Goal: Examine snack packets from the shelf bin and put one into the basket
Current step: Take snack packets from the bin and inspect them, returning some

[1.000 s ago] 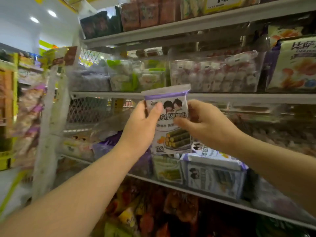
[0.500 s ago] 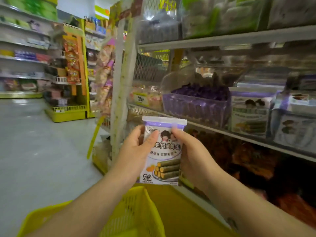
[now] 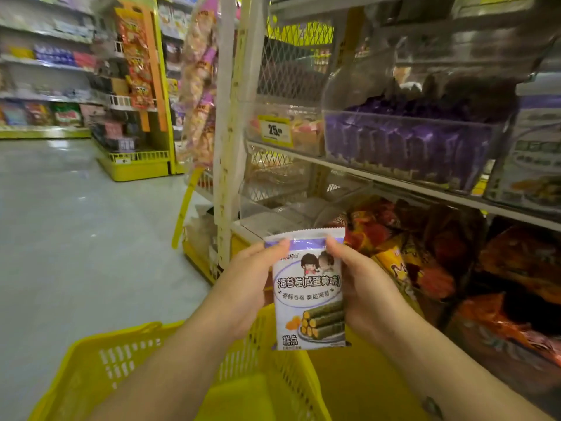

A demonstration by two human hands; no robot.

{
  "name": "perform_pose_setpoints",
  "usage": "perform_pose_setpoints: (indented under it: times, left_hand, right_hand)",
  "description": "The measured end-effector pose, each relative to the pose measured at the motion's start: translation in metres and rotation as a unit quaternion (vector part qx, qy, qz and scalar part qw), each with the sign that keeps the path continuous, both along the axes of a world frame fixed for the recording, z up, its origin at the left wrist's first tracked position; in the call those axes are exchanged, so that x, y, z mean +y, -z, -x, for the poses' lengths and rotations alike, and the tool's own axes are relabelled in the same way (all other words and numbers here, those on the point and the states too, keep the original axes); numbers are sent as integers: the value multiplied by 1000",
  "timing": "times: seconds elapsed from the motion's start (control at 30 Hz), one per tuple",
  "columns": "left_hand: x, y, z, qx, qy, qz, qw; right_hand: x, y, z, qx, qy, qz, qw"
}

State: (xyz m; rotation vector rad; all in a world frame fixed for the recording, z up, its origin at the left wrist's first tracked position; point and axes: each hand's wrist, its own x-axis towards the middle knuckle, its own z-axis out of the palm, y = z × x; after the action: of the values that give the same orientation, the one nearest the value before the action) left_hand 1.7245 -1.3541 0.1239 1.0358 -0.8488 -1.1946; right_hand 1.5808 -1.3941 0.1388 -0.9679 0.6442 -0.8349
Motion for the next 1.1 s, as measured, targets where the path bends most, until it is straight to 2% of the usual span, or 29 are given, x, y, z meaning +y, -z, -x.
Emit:
perform_pose_setpoints:
  times: [0.2, 0.47, 0.53, 0.6, 0.67, 0.77, 0.87, 0.97, 1.1]
  left_hand:
    - [-6, -4, -4, -65, 12, 17, 998]
    - [-6, -5, 0, -48, 32, 18, 998]
    - [-5, -5, 2, -27, 17, 9, 999]
    - [-5, -6, 2, 30, -14, 2, 999]
    - [-4, -9, 0, 93, -40, -4, 995]
    - [-3, -12, -3, 133, -47, -18, 990]
    - [2, -10, -4, 105, 28, -39, 993]
    - [7, -4, -4, 66, 127, -67, 988]
    - [9, 0, 0, 55, 171, -76, 981]
  right_hand:
    - [-9, 4, 13, 36, 41, 70, 996]
    - [-12, 9, 24, 55, 19, 81, 995]
    - [-14, 10, 30, 79, 10, 82, 993]
    - [-13, 9, 37, 155, -53, 142, 976]
    - [-9, 10, 43, 198, -125, 160, 959]
    - [-4, 11, 44, 173, -169, 116, 963]
    - [-3, 10, 43, 137, -152, 80, 975]
    - [-3, 9, 43, 120, -94, 44, 987]
    - [-3, 7, 43, 127, -56, 27, 990]
